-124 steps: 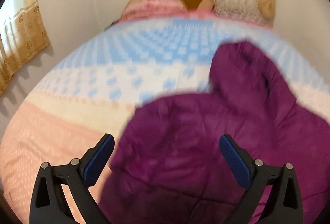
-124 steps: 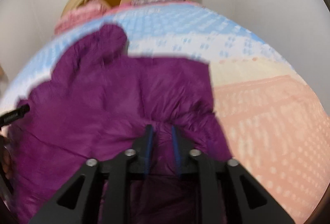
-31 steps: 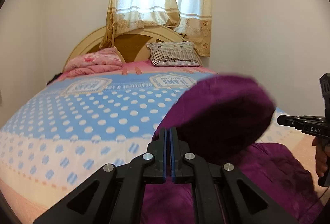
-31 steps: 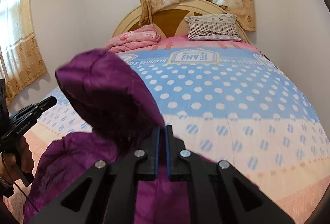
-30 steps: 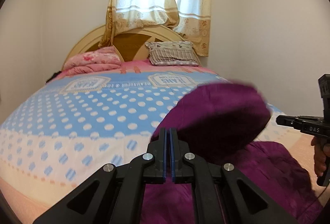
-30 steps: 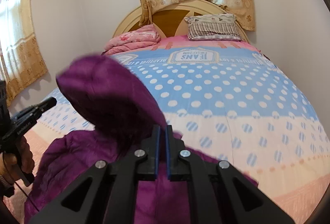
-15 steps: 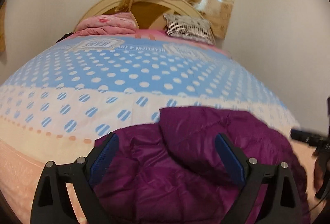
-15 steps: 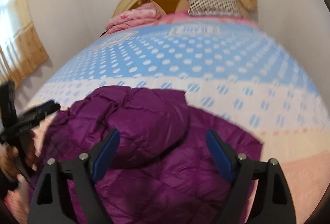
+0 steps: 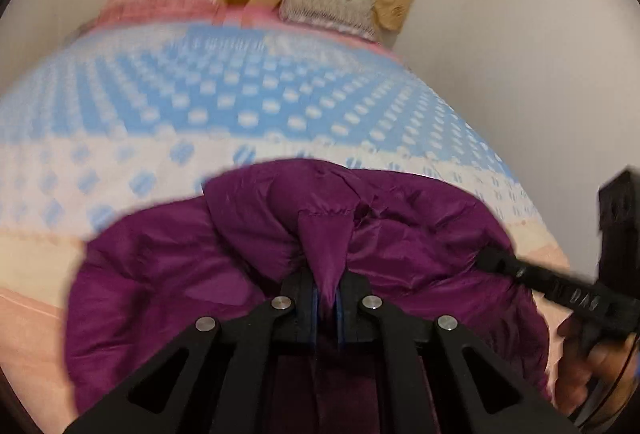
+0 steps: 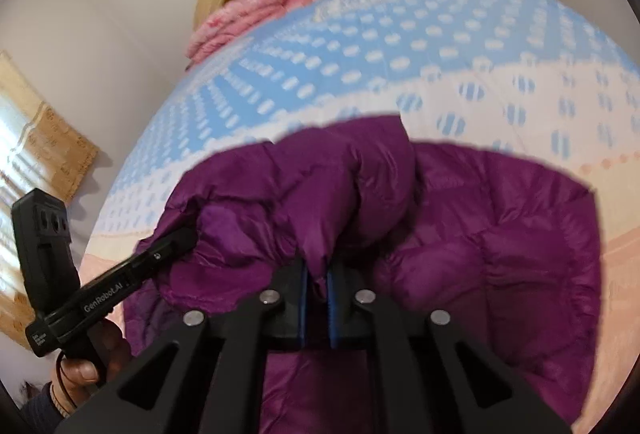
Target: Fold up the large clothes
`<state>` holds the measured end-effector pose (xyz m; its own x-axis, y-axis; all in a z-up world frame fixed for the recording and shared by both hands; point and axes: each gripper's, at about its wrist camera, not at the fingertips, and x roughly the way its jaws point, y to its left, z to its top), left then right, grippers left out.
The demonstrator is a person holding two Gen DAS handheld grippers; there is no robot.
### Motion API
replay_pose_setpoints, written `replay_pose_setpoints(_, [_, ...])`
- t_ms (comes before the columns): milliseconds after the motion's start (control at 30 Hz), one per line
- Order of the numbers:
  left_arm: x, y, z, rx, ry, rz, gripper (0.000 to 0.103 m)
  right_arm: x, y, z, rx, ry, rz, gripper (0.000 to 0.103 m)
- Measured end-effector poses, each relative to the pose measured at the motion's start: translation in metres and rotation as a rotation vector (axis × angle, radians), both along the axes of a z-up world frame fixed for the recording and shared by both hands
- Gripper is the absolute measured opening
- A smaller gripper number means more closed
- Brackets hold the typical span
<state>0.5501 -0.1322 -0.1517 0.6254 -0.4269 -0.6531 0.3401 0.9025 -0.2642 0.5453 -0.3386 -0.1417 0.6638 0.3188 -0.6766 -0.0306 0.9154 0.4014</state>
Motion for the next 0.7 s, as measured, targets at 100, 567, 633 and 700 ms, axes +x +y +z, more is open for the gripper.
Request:
replay_pose_setpoints(100, [-0.031,0.003,0.018,0.002,-0.050,-0.033,0.005,-0.028,-0.001,0.020,-0.012,-0.032,0.037,0.010])
replay_pose_setpoints(567, [-0.067,-0.013,-0.049,0.161,-0.032,0.023,0.009,-0.061,0.017,-0.051,-0.111,0.082,0.011,0.010])
replay_pose_setpoints(633, [-0.067,-0.012,-0.041,0.183,-0.018,0.039,0.018,-0.061,0.016,-0.049,-0.101,0.089,0.009,0.011])
replay_pose_setpoints(700, [-0.072,-0.010,-0.029,0.227,-0.032,0.069,0.054,-0.063,0.012,-0.045,-0.091,0.092,0.003,0.015])
